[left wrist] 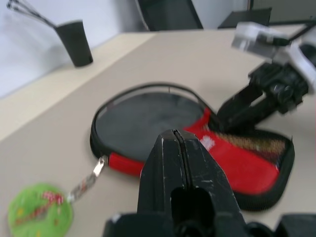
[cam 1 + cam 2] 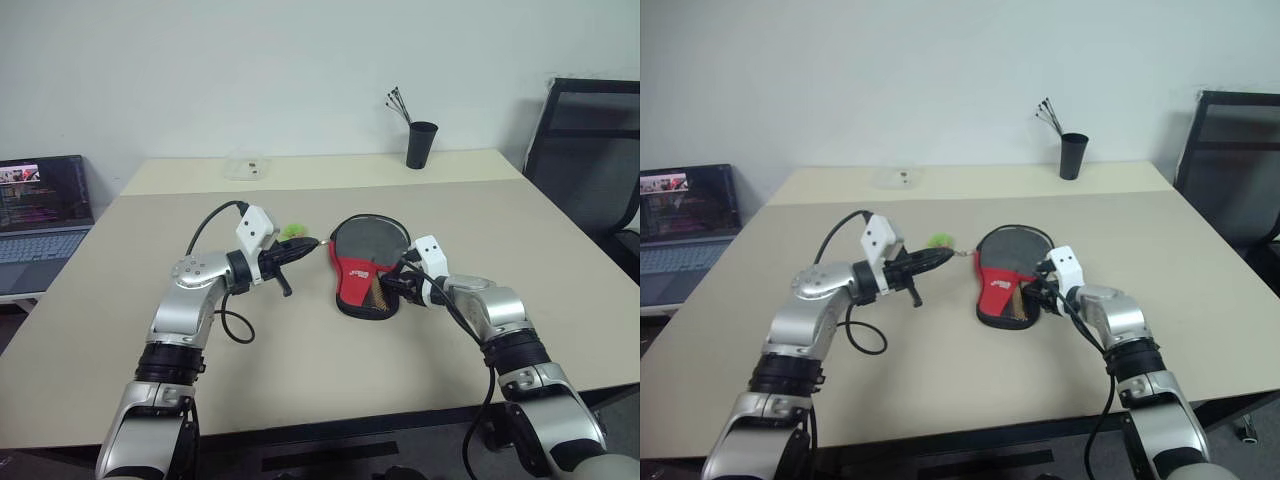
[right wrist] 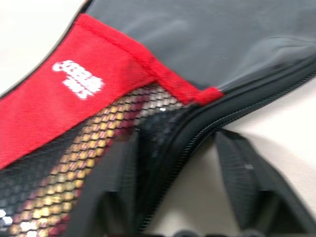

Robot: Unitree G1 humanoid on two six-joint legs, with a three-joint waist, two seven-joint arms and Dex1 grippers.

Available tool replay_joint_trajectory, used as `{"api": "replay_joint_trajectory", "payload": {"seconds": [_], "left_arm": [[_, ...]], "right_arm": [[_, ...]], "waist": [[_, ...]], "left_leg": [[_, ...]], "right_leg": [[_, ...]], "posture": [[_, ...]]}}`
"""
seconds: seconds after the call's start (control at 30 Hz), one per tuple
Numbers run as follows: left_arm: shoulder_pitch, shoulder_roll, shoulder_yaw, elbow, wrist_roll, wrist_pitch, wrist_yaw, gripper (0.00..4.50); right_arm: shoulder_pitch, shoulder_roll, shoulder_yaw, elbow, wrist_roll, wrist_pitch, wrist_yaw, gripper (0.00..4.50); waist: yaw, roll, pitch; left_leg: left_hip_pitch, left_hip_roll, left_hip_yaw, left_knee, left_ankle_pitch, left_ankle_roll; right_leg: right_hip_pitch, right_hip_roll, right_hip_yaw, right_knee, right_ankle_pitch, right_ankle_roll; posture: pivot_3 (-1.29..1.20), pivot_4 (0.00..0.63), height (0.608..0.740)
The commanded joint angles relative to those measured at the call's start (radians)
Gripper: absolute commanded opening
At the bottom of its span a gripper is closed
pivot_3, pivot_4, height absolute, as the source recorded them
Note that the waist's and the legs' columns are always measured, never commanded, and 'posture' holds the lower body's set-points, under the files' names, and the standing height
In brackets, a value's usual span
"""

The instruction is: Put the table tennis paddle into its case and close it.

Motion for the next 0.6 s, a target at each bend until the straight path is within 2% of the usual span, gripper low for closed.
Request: {"api": "replay_joint_trajectory", "payload": {"seconds": [0.03,0.17,0.6], "left_arm": [[0.038,0.046,0.044,-0.072,-0.045,0.017,-0.017,0.00],[0.109,0.090,0.065,-0.104,-0.084,0.048,-0.043,0.00],[0.300,0.224,0.109,-0.230,-0.198,0.144,-0.167,0.00]], "right_arm": [[-0.012,0.030,0.025,0.009,-0.002,0.024,0.014,1.17],[-0.021,0.052,0.025,-0.007,-0.003,0.031,0.022,0.02],[0.006,0.125,0.070,-0.304,0.079,0.235,0.051,0.02]], "waist": [[0.000,-0.001,0.000],[-0.001,-0.001,0.000],[-0.009,-0.001,0.000]], "left_leg": [[0.001,0.002,0.001,0.000,0.000,0.000],[0.002,0.005,0.003,-0.001,0.000,0.000],[0.001,0.007,0.009,-0.003,-0.002,-0.003]], "right_leg": [[0.000,0.001,0.002,0.000,0.000,0.000],[-0.001,0.003,0.006,0.000,0.000,-0.001],[-0.005,0.003,0.012,-0.001,0.000,-0.001]], "posture": [[0.00,0.150,0.740],[0.00,0.150,0.740],[0.00,0.150,0.740]]}}
